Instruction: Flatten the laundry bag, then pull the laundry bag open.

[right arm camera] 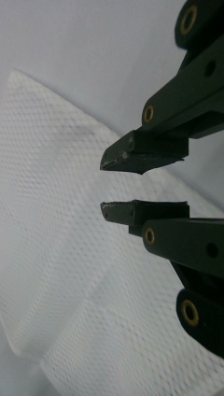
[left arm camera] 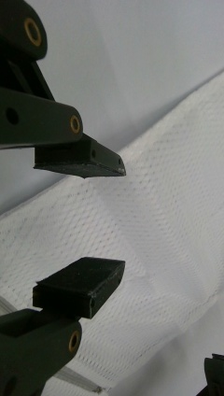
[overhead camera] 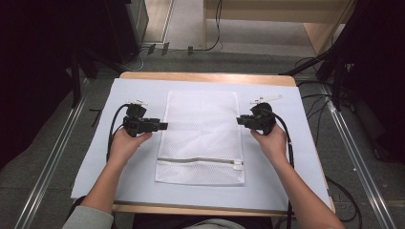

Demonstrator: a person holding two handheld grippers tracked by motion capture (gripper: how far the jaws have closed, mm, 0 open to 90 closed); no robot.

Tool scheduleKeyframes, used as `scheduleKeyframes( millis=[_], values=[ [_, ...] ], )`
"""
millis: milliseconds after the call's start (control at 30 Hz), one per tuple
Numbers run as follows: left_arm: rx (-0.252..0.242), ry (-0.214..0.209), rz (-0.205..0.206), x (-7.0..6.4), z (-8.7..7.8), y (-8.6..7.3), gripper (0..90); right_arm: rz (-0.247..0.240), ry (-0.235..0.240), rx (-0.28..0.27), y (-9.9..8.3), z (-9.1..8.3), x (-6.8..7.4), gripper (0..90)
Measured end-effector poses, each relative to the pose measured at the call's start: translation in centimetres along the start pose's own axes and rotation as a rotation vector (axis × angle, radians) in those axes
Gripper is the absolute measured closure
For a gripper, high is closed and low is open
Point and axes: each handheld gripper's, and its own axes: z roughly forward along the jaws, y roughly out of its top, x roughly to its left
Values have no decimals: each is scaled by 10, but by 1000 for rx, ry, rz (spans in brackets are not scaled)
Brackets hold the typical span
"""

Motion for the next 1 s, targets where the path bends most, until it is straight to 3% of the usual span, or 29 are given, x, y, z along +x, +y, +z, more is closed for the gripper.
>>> scheduleKeyframes(
  millis=[400, 800, 1000],
  values=[
    [24, -32, 52, -20, 3, 2, 468, -5, 51, 14, -29, -26, 25, 775],
    [40, -79, 132, -49, 14, 5, 483, -9, 60, 15, -52, -45, 38, 790],
    [39, -107, 184, -67, 20, 5, 575, 12, 65, 33, -63, -47, 42, 812]
  ],
)
